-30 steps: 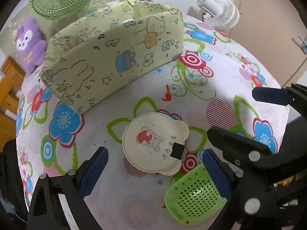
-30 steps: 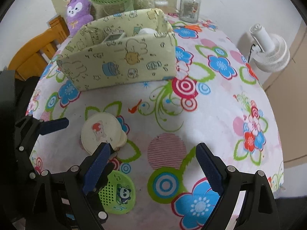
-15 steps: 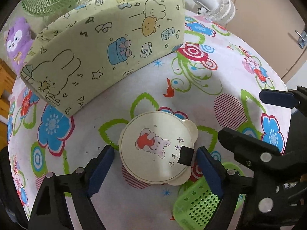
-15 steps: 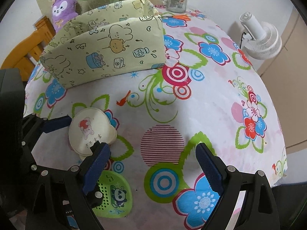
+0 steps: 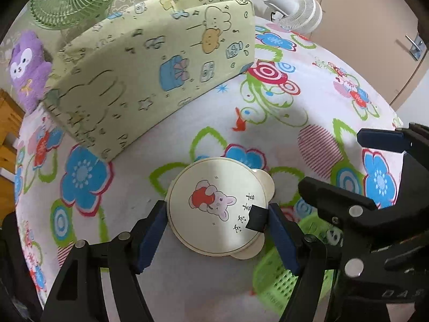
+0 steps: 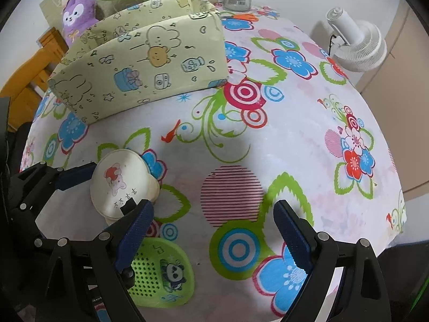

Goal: Organize rigid objects
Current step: 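Grasp the bunny-print round case with the left tool while the right tool grasps the green speaker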

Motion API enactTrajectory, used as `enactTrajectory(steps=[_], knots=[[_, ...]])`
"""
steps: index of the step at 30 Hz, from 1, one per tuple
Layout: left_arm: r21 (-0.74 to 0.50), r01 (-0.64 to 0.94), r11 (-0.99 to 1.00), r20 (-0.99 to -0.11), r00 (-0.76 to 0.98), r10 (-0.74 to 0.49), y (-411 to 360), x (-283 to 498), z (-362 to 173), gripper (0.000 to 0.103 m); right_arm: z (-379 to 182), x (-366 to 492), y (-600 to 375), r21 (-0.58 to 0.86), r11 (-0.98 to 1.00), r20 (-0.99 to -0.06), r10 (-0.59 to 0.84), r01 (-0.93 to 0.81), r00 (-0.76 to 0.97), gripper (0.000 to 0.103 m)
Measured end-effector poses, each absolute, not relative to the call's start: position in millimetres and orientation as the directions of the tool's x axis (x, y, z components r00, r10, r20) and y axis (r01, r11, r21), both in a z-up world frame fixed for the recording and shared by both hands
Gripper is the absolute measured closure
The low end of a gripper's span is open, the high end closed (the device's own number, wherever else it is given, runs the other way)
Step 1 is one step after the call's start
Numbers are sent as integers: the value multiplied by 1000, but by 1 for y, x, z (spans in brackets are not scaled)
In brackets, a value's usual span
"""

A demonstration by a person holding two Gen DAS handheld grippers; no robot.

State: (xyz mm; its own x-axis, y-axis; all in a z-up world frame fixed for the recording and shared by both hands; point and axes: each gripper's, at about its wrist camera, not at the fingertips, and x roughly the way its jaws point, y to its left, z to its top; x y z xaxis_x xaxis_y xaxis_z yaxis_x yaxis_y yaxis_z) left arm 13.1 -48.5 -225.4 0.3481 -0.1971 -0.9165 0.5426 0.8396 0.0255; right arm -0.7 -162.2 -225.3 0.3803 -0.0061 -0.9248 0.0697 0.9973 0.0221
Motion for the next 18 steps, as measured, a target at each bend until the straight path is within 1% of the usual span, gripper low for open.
enactTrajectory(steps=[11, 16, 17, 18], knots=[[39, 506, 862, -927, 341, -159, -7, -12, -227, 27, -232, -17, -132, 43, 998, -936, 27, 37, 350, 10], [46, 516, 855, -926, 344, -157, 7, -25, -228, 27, -236, -24, -118, 56, 998, -941, 50, 8, 334, 10], [47, 520, 853, -926, 343, -158, 9, -27, -229, 27, -237, -26, -115, 53, 999, -941, 49, 3, 334, 8], [46, 526, 849, -927, 339, -159, 10, -29, -230, 27, -237, -27, -113, 52, 999, -941, 49, 0, 335, 3]])
